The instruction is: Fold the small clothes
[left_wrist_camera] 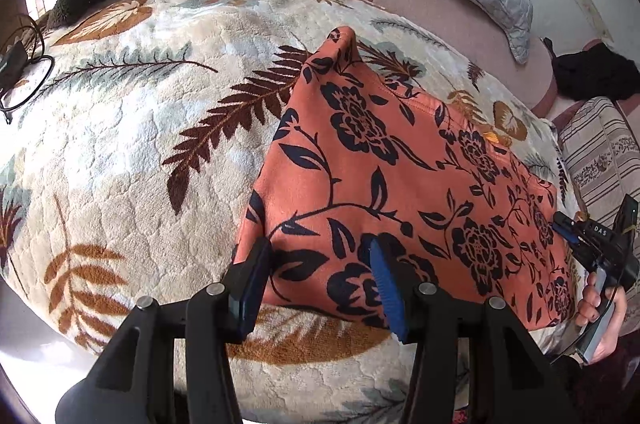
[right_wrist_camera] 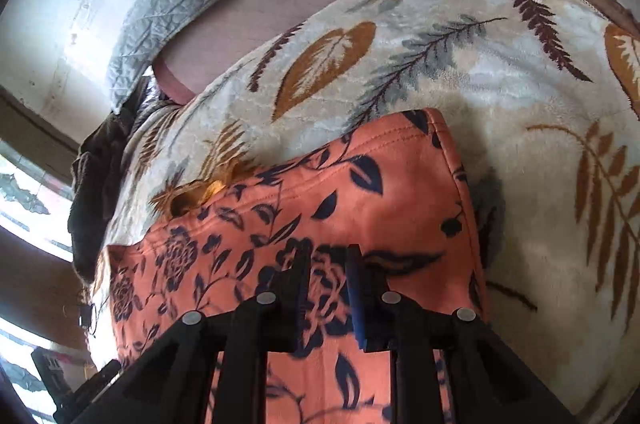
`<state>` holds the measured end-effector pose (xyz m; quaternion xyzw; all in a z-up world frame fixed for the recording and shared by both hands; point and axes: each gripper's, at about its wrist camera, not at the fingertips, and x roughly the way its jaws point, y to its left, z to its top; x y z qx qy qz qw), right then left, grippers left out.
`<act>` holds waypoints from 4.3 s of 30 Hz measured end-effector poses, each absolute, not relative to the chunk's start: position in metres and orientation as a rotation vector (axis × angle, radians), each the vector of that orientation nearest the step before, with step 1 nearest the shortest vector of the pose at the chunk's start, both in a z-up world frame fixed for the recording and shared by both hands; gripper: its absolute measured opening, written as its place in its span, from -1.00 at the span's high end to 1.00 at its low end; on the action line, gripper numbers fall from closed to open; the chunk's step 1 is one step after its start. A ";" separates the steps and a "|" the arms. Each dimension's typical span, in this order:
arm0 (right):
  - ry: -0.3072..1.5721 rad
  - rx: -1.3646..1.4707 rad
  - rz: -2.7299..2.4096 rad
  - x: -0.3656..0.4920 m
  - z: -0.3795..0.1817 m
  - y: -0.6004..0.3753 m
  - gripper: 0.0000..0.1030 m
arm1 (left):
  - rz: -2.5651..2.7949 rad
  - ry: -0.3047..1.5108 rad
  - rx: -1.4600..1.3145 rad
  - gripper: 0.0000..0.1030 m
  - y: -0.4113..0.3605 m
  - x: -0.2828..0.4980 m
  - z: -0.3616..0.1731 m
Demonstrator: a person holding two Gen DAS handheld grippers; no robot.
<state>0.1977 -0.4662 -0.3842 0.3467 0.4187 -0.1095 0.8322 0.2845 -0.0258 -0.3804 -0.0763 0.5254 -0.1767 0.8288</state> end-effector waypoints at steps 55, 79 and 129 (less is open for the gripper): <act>0.819 0.794 -0.070 0.120 -0.392 -0.407 0.59 | -0.241 1.147 0.015 -0.57 -0.056 0.304 -0.403; 0.764 1.106 -0.083 0.043 -0.407 -0.402 -0.26 | -0.229 0.986 0.205 -0.76 -0.064 0.273 -0.398; 0.664 1.261 -0.290 0.072 -0.446 -0.446 0.47 | -0.232 1.033 0.006 -0.76 -0.045 0.296 -0.411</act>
